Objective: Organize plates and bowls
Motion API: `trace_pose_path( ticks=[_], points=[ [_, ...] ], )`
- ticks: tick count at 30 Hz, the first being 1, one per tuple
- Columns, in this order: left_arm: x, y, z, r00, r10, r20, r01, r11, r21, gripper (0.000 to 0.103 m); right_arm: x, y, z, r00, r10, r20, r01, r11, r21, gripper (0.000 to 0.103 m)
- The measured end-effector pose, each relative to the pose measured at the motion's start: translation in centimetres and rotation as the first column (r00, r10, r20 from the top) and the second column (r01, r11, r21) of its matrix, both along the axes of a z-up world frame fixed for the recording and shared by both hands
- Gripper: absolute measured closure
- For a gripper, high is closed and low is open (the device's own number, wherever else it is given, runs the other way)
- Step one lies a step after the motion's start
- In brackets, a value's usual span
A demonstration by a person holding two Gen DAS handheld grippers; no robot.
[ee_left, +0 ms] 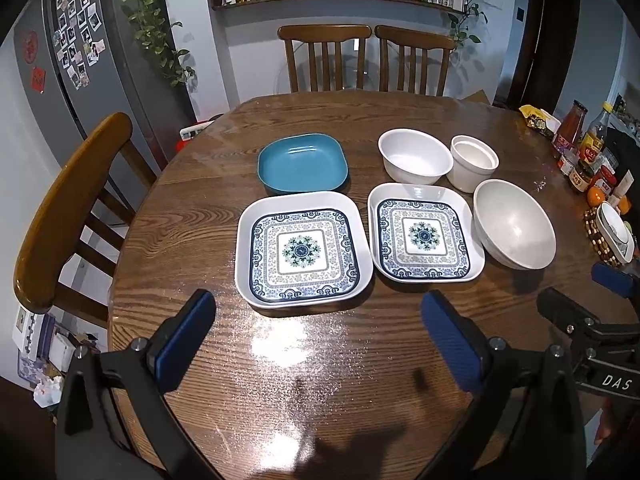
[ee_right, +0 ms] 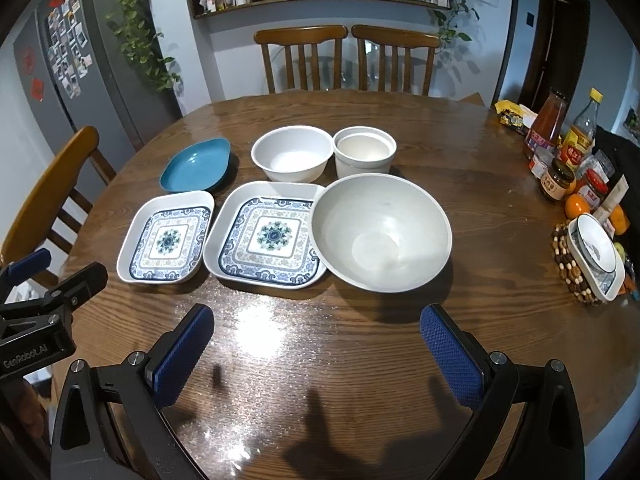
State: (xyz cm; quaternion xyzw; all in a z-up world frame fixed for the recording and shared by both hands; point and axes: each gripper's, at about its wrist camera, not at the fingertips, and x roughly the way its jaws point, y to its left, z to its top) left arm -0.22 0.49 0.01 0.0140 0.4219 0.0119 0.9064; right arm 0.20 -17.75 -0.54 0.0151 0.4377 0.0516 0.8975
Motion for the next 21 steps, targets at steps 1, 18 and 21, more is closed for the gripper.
trace_pose_path(
  ticks=[1,18,21],
  points=[
    [-0.02,0.0,0.02,1.0,-0.001,0.001,0.001,1.0,0.002,0.001,0.05,0.06,-0.01,1.0,0.0,-0.001,0.0,1.0,0.001,0.0],
    [0.04,-0.14,-0.07,1.0,-0.003,-0.007,0.003,1.0,0.004,0.001,0.15,0.45,-0.03,1.0,0.005,-0.009,-0.005,1.0,0.015,0.0],
    [0.05,-0.1,-0.08,1.0,-0.004,-0.006,0.004,1.0,0.002,0.001,0.14,0.36,-0.04,1.0,0.005,-0.008,-0.005,1.0,0.013,0.0]
  ],
)
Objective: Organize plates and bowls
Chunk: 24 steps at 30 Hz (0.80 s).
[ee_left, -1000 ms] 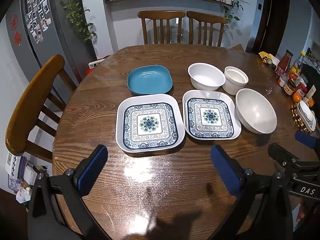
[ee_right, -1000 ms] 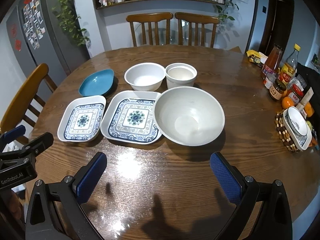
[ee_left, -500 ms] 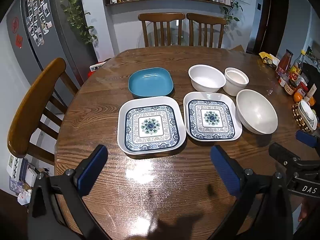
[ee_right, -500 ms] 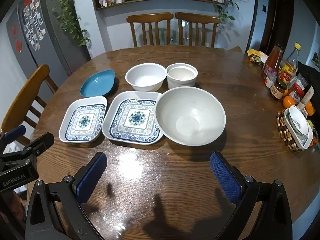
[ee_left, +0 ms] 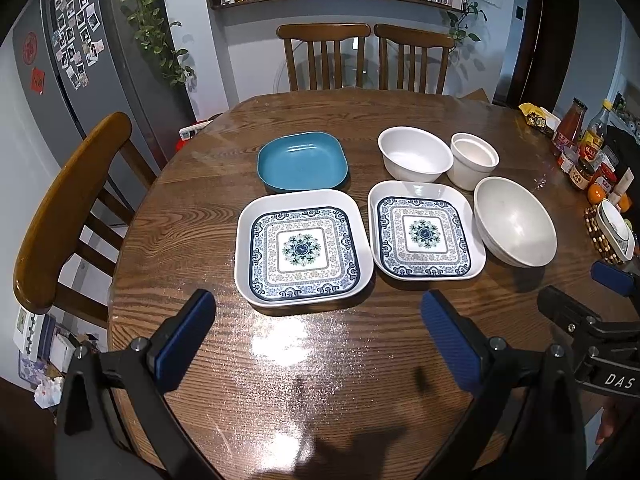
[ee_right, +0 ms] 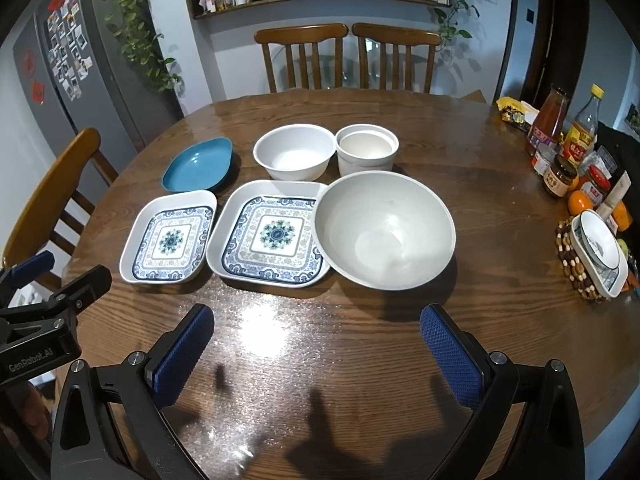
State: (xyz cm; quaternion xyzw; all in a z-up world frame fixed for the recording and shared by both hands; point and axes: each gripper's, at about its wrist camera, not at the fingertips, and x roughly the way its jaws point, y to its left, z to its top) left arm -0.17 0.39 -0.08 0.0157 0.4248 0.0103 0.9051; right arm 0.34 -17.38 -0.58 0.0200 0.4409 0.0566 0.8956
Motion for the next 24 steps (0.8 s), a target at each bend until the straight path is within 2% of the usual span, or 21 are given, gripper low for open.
trace_pose_path(
  ticks=[18,24],
  points=[
    [0.1,0.0,-0.2,1.0,-0.003,-0.005,0.003,1.0,-0.012,0.001,0.0,-0.1,0.0,1.0,-0.001,-0.002,0.001,1.0,-0.001,0.0],
    [0.6,0.9,-1.1,0.999,-0.003,-0.043,0.001,0.999,-0.054,0.001,-0.1,-0.1,-0.4,1.0,0.002,-0.01,-0.002,1.0,0.013,0.0]
  ],
)
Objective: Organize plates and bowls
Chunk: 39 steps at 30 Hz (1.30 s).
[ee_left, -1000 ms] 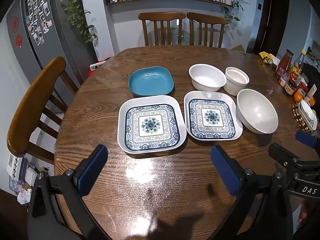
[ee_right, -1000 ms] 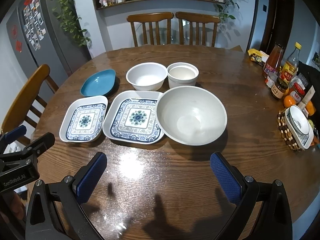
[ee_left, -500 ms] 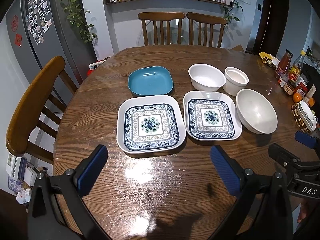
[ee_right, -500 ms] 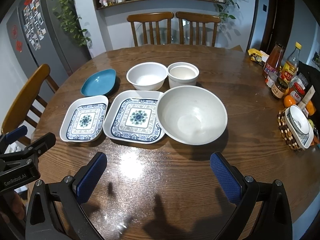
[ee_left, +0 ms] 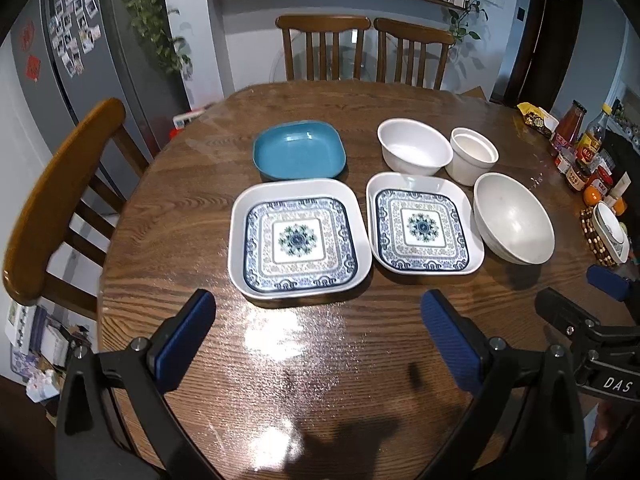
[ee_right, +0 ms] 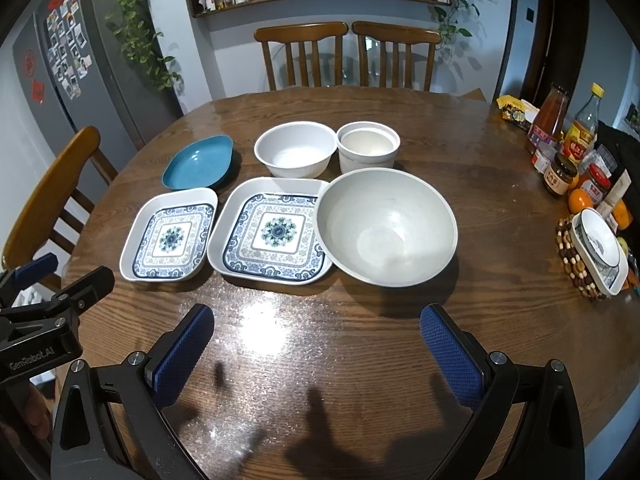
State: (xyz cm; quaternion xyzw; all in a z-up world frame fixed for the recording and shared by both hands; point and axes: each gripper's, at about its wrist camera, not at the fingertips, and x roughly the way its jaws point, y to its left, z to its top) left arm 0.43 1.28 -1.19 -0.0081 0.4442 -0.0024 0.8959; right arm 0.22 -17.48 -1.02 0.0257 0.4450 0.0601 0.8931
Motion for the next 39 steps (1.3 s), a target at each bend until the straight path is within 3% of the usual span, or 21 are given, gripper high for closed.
trace_pose_path(
  ticks=[4,7,14,19,21,28,32,34,36,37,39],
  points=[
    [1.0,1.8,-1.8,0.997,0.008,-0.077,-0.014,0.997,-0.077,0.001,0.1,0.6,-1.1,0.999,0.025,-0.03,-0.023,0.999,0.042,0.0],
    [1.8,3.7,-3.3,0.991,0.041,-0.127,-0.053,0.994,-0.094,0.001,0.2,1.8,-1.9,0.997,0.064,-0.054,-0.059,0.995,0.075,0.0],
    [3.6,8.1,-5.3,0.982,0.111,-0.153,-0.131,0.983,-0.131,0.002,1.4,5.3,-4.4,0.979,0.159,-0.124,-0.136,0.975,0.174,0.0],
    [5.6,9.4,-6.9,0.978,0.09,-0.186,-0.121,0.98,-0.161,0.016,3.7,7.4,-6.2,0.968,0.187,-0.164,-0.145,0.959,0.243,0.0],
    [6.4,9.5,-7.5,0.979,0.07,-0.194,-0.103,0.981,-0.166,0.028,4.8,7.9,-6.8,0.966,0.19,-0.177,-0.136,0.951,0.277,0.001],
    [8.6,9.6,-8.6,0.979,0.042,-0.202,-0.076,0.984,-0.162,0.049,8.0,9.8,-9.2,0.958,0.156,-0.242,-0.075,0.947,0.313,0.023],
    [9.6,10.1,-9.2,0.976,0.037,-0.214,-0.075,0.982,-0.171,0.071,8.9,10.9,-9.2,0.963,0.14,-0.231,-0.068,0.953,0.295,0.034],
    [10.1,10.2,-9.2,0.978,0.038,-0.206,-0.074,0.983,-0.171,0.077,9.2,11.6,-9.2,0.963,0.138,-0.231,-0.072,0.959,0.274,0.041],
    [10.2,10.3,-9.2,0.979,0.038,-0.202,-0.073,0.983,-0.17,0.086,9.4,12.4,-9.2,0.962,0.145,-0.23,-0.085,0.965,0.25,0.059],
    [10.3,10.3,-9.3,0.979,0.039,-0.202,-0.074,0.983,-0.168,0.088,9.6,12.8,-9.2,0.963,0.139,-0.23,-0.087,0.971,0.221,0.063],
    [10.6,10.4,-9.3,0.98,0.055,-0.191,-0.082,0.987,-0.136,0.088,9.7,13.2,-9.3,0.966,0.132,-0.224,-0.091,0.979,0.184,0.079]
  ],
)
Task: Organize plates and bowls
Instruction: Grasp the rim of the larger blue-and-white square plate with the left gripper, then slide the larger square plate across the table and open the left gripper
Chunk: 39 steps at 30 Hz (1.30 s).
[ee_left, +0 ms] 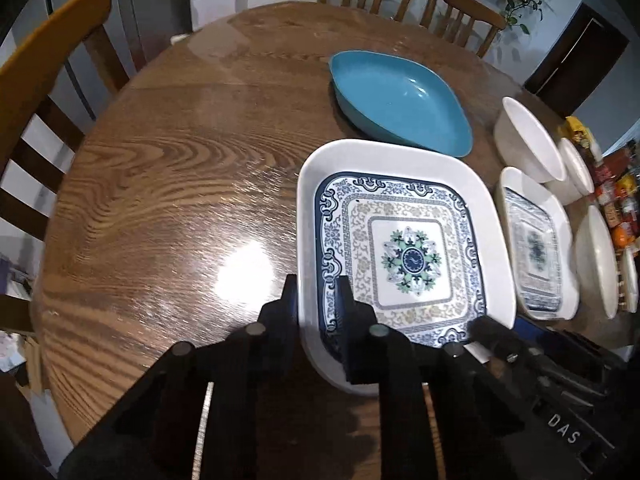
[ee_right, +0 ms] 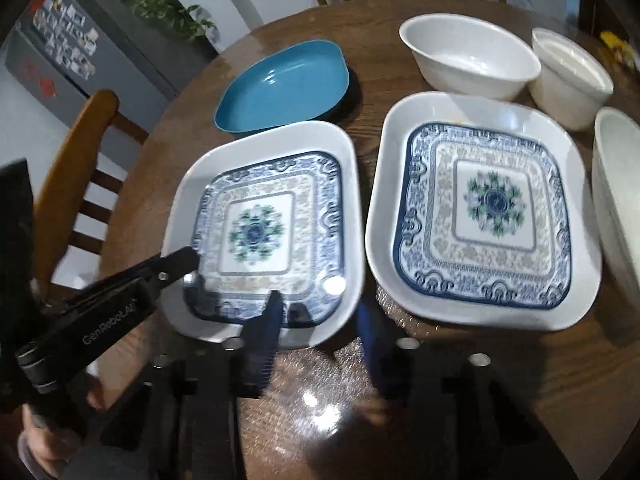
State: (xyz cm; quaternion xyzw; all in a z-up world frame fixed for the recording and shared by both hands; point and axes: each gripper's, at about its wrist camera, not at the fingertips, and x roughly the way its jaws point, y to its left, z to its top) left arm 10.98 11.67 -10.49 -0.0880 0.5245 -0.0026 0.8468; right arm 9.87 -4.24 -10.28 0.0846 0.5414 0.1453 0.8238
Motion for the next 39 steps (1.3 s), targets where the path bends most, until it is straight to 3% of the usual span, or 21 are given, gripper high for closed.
trace_pose_path(
  ticks=[5,13,20,23,25,27,32,39],
  points=[
    [-0.9,1.3,0.0,1.0,0.029,0.0,-0.029,1.0,-0.003,0.09,0.2,0.6,-0.2,0.999,0.032,-0.007,-0.032,0.999,0.009,0.084],
    [-6.2,5.4,1.8,0.987,0.152,0.044,-0.154,0.987,0.038,0.091,-1.3,4.6,1.1,0.983,0.185,-0.003,-0.185,0.982,0.048,0.084],
    [-8.4,7.4,0.8,0.971,0.24,-0.007,-0.239,0.971,0.027,0.091,-2.3,7.4,0.5,0.962,0.271,-0.02,-0.27,0.962,0.049,0.082],
    [-8.9,6.8,0.8,0.972,0.235,-0.005,-0.234,0.972,0.013,0.084,-2.5,7.3,0.8,0.962,0.272,-0.001,-0.271,0.962,0.037,0.077],
    [-9.1,6.4,1.3,0.972,0.234,0.014,-0.234,0.972,0.014,0.068,-2.9,7.0,1.3,0.961,0.276,0.024,-0.276,0.961,0.031,0.073],
    [-9.6,6.2,2.0,0.969,0.244,0.044,-0.245,0.969,0.025,0.04,-3.3,6.1,1.9,0.963,0.263,0.048,-0.265,0.964,0.031,0.064],
    [-10.4,5.7,3.3,0.964,0.258,0.06,-0.259,0.966,0.005,0.035,-4.1,2.7,2.9,0.977,0.205,0.06,-0.208,0.977,0.052,0.06],
    [-11.8,1.7,4.5,0.974,0.213,0.072,-0.215,0.977,0.014,0.021,-5.7,-3.3,3.8,0.991,0.114,0.064,-0.118,0.991,0.061,0.059]
  ],
)
